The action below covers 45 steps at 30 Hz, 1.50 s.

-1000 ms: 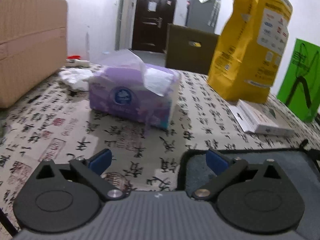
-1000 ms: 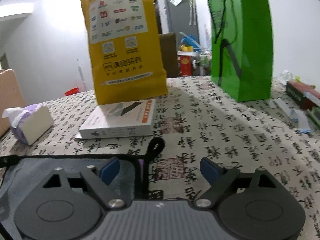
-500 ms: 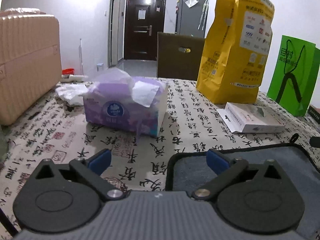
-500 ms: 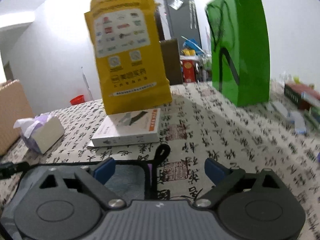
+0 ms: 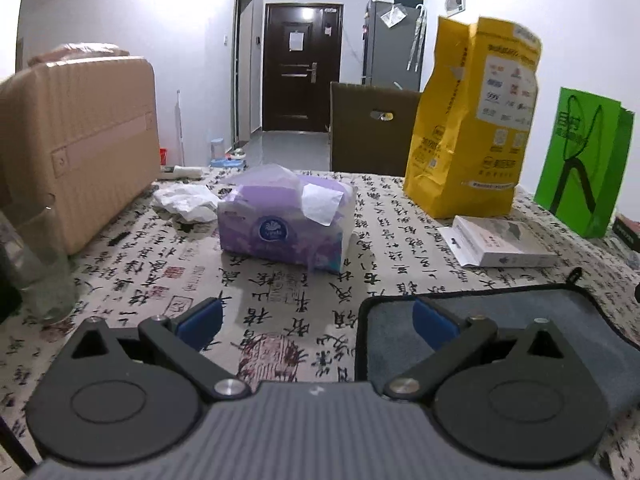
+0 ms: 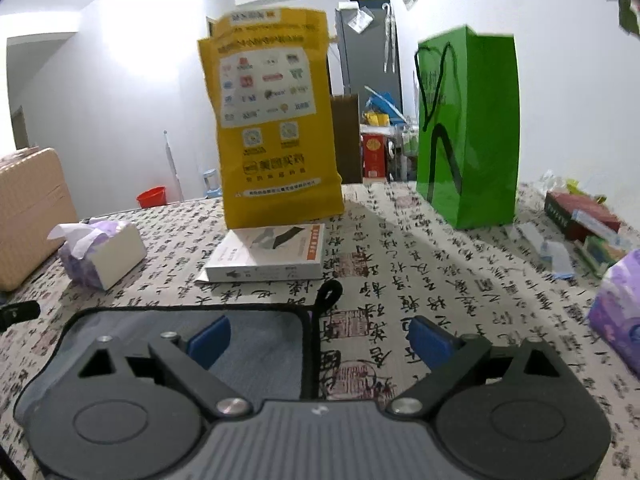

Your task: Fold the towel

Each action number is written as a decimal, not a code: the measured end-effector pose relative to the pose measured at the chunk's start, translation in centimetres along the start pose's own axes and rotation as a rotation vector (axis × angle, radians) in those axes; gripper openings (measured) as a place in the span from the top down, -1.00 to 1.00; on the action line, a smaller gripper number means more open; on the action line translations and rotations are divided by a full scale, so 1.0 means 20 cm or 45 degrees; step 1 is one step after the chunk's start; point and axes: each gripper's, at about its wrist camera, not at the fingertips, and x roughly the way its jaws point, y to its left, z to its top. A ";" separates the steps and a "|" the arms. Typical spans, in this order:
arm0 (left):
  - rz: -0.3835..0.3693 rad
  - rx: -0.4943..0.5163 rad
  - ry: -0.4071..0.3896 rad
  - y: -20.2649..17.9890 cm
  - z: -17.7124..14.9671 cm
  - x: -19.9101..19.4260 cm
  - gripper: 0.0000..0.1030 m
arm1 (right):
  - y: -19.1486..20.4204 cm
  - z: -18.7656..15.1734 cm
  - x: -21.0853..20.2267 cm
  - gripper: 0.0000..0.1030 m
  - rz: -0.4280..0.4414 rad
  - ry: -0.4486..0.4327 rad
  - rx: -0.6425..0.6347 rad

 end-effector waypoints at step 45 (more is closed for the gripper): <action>0.019 0.061 -0.355 -0.07 -0.53 -1.43 -1.00 | 0.25 -0.54 -1.23 -1.00 0.111 -0.207 -0.063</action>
